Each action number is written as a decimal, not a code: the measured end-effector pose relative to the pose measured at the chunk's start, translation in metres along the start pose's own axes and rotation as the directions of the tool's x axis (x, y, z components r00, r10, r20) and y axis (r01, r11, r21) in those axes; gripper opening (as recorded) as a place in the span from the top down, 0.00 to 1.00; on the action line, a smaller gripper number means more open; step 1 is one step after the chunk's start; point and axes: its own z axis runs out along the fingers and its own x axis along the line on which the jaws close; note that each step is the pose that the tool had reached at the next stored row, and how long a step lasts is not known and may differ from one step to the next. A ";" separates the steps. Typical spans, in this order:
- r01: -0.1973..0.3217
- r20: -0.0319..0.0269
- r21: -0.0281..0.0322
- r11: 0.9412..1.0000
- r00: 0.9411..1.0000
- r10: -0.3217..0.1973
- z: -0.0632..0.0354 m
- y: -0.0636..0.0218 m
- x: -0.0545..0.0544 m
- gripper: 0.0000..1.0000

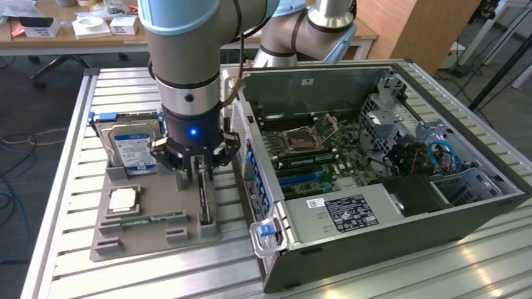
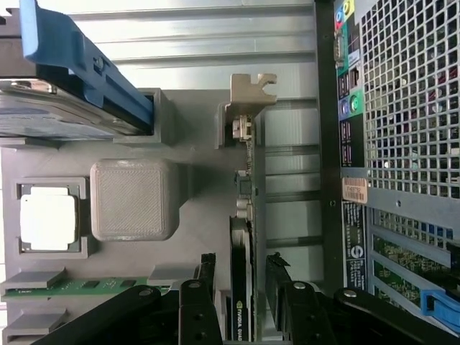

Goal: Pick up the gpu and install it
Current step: 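Pick up the gpu and move the gpu toward the slot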

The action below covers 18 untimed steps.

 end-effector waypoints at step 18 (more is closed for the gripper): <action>0.000 0.000 0.000 1.000 1.000 0.000 0.0100 -0.0004 0.000 0.58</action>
